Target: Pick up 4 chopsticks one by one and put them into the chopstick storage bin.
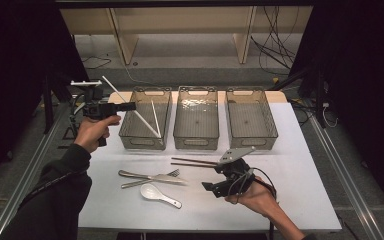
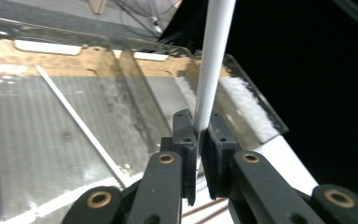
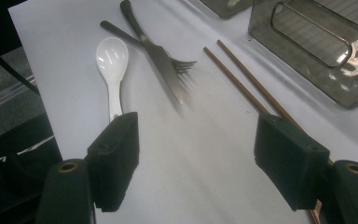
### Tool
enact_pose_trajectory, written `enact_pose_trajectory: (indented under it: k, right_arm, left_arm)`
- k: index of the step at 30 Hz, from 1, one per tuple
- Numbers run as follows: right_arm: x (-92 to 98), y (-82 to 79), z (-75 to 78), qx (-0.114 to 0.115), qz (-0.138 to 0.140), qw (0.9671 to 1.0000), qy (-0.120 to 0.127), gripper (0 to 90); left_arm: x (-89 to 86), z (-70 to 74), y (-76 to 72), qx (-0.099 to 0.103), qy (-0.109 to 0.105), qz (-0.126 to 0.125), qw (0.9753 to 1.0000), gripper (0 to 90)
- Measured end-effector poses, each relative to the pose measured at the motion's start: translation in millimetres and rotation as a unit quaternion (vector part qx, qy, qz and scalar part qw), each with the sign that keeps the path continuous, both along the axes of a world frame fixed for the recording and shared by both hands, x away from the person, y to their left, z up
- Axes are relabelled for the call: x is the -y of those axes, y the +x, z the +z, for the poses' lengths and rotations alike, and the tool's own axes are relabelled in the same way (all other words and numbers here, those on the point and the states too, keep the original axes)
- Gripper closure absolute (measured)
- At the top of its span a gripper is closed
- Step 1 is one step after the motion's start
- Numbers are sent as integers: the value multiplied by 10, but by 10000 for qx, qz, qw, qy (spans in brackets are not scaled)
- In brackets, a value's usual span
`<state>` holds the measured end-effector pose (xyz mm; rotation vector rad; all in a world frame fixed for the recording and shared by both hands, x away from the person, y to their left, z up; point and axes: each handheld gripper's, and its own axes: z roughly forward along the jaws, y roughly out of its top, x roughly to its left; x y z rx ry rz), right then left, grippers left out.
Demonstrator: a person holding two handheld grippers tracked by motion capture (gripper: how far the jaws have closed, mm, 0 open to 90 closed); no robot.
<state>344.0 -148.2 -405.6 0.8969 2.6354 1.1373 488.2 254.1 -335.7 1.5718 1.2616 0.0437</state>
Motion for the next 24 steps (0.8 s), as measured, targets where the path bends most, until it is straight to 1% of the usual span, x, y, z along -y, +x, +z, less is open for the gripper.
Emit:
enact_pose_trajectory:
  k: [6, 12, 14, 16, 17, 20, 22, 24]
  right_arm:
    - [-12, -3, -2, -26, 28, 10000, 0, 316]
    - [-16, -2, -7, -25, 57, 10000, -10, 316]
    - [-16, -5, -6, -24, 55, 10000, -5, 316]
    - [-15, -7, -4, -32, 71, 10000, -8, 316]
    - [-15, -5, -7, -23, 74, 10000, -13, 316]
    - [-17, -3, -7, -42, 71, 10000, -11, 315]
    - [-18, -5, -5, -42, 74, 10000, -7, 313]
    - [-19, -6, -5, -40, 79, 10000, -11, 313]
  left_arm:
    - [4, -59, 185, -195, 169, 165, 9995, 839]
    - [80, -155, 321, -357, 464, 217, 9980, 838]
    - [97, -193, 356, -415, 611, 214, 9970, 837]
    - [105, -242, 385, -511, 642, 213, 9964, 836]
    - [109, -259, 393, -532, 648, 220, 9962, 836]
    - [139, -323, 426, -621, 752, 207, 9950, 835]
    - [164, -361, 448, -690, 774, 202, 9944, 835]
    - [195, -389, 460, -753, 814, 130, 9938, 834]
